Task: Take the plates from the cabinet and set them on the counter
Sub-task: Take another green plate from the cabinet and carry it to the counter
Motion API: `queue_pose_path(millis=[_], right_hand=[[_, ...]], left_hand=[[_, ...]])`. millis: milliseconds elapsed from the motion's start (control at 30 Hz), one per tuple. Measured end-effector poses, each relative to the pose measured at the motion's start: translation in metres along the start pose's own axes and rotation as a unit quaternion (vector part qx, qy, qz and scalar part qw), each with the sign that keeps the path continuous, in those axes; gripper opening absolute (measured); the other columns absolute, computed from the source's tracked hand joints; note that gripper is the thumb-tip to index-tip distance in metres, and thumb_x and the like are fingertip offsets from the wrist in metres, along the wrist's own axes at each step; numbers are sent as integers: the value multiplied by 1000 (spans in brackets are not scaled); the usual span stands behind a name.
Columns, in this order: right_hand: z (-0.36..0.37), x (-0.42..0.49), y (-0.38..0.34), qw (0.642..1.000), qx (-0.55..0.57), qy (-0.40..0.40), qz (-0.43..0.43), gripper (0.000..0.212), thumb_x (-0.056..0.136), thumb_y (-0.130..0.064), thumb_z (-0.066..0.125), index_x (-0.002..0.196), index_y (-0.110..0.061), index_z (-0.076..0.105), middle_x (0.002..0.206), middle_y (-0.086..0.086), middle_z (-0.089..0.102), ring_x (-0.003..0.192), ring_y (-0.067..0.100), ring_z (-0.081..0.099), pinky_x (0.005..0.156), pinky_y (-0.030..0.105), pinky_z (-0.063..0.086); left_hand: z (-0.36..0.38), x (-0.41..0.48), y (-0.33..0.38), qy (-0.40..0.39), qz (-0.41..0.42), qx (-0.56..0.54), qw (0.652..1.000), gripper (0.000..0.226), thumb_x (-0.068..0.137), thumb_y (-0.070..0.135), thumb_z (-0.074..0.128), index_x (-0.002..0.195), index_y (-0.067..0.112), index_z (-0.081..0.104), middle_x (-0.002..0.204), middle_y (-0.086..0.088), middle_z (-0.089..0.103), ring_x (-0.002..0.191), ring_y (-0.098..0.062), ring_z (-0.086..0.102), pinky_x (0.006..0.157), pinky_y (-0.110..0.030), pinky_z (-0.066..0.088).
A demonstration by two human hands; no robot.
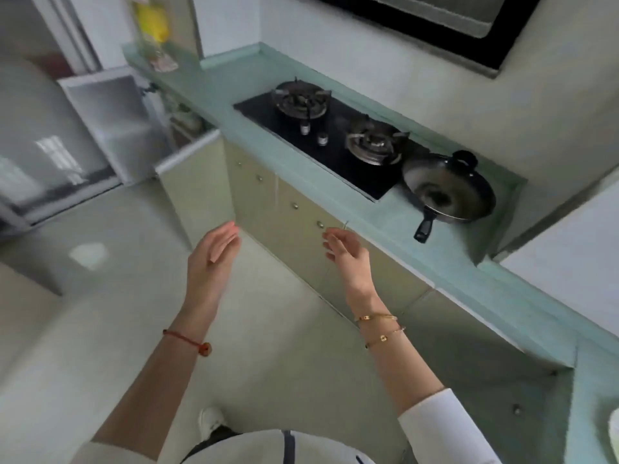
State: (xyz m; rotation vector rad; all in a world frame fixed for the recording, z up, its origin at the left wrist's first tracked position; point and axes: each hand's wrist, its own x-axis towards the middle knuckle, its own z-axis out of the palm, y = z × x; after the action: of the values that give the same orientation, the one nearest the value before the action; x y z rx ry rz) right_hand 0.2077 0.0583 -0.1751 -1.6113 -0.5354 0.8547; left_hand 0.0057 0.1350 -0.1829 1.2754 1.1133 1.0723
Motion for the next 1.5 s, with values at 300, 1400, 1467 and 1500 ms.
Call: queue_pose_path(millis=[300, 1400, 1467, 1500], right_hand=[[247, 16, -9, 991, -17, -134, 2, 24, 95, -17, 57, 116, -11, 66, 115, 4, 69, 117, 24, 62, 106, 42, 47], [741, 362, -98, 977, -52, -209, 7, 20, 95, -13, 56, 113, -12, 64, 116, 9, 67, 114, 26, 63, 103, 41, 50], [762, 384, -94, 982, -54, -182, 9, 19, 95, -13, 56, 112, -14, 65, 112, 5, 68, 111, 24, 63, 102, 41, 50], [771, 395, -92, 985, -53, -162, 15, 19, 95, -14, 56, 111, -14, 66, 112, 4, 68, 110, 23, 63, 103, 42, 50]], left_hand=[[-213, 77, 7, 129, -23, 30, 991, 28, 96, 23, 63, 123, 23, 66, 126, 8, 67, 116, -3, 62, 95, -17, 45], [-447, 612, -15, 185, -53, 39, 980, 29, 94, 10, 63, 123, 15, 66, 116, 2, 72, 108, -6, 67, 91, -11, 50], [-457, 658, -24, 150, -52, 54, 986, 29, 94, 9, 63, 122, 16, 65, 114, 4, 71, 105, -4, 67, 93, -13, 51], [-462, 681, -27, 128, -53, 58, 989, 29, 94, 9, 62, 121, 18, 65, 114, 4, 71, 104, -2, 66, 92, -12, 50]])
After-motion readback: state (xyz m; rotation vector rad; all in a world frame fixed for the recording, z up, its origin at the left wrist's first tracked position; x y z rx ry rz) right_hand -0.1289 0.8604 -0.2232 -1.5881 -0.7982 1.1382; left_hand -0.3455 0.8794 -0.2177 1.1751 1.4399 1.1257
